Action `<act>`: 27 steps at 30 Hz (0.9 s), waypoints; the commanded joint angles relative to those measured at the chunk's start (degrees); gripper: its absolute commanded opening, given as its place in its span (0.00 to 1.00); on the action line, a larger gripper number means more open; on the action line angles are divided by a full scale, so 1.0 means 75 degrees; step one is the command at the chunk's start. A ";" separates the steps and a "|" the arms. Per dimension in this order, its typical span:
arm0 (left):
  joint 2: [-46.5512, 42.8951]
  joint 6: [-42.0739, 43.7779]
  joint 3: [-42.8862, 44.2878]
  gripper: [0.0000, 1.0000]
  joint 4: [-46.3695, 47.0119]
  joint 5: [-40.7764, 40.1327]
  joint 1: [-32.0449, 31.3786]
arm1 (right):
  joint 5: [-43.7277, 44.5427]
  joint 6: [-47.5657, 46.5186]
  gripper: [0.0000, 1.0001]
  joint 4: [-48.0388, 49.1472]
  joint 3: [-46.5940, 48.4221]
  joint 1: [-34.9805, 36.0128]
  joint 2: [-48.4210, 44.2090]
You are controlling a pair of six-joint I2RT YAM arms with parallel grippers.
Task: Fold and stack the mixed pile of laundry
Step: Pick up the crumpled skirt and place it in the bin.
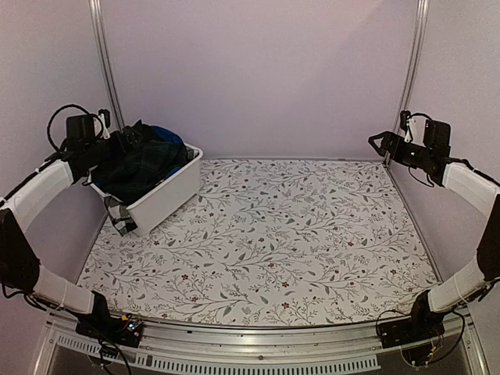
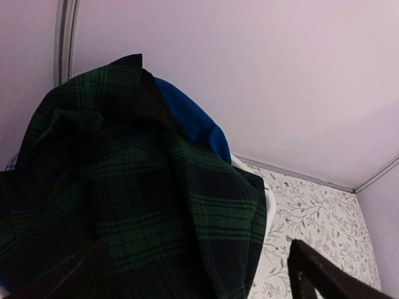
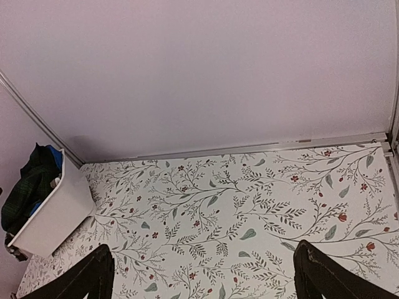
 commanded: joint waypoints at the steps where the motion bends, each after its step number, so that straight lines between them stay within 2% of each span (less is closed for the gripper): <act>1: 0.0152 0.0332 0.0429 1.00 -0.0656 -0.0826 -0.0499 | 0.0133 0.0068 0.99 0.0509 -0.0286 0.0249 0.0208; 5: 0.0433 0.0547 0.0949 1.00 -0.1504 -0.1481 -0.0909 | 0.0074 0.0082 0.99 0.0684 -0.0449 0.0404 0.0362; 14: 0.1907 0.0881 0.2669 1.00 -0.3508 -0.3064 -0.1481 | -0.0002 0.0077 0.99 0.0970 -0.0588 0.0549 0.0581; 21: 0.2901 0.0742 0.2974 0.99 -0.4220 -0.3931 -0.1541 | 0.0006 0.0010 0.99 0.1021 -0.0597 0.0576 0.0662; 23: 0.3045 0.0742 0.2988 0.91 -0.4274 -0.3961 -0.1507 | 0.0018 -0.0020 0.99 0.1008 -0.0600 0.0584 0.0668; 25: 0.3093 0.0727 0.3042 0.78 -0.4225 -0.3795 -0.1455 | -0.0002 -0.0038 0.99 0.0996 -0.0605 0.0583 0.0680; 27: 0.3055 0.0745 0.3174 0.57 -0.4122 -0.3628 -0.1406 | -0.0030 -0.0044 0.99 0.0989 -0.0609 0.0583 0.0685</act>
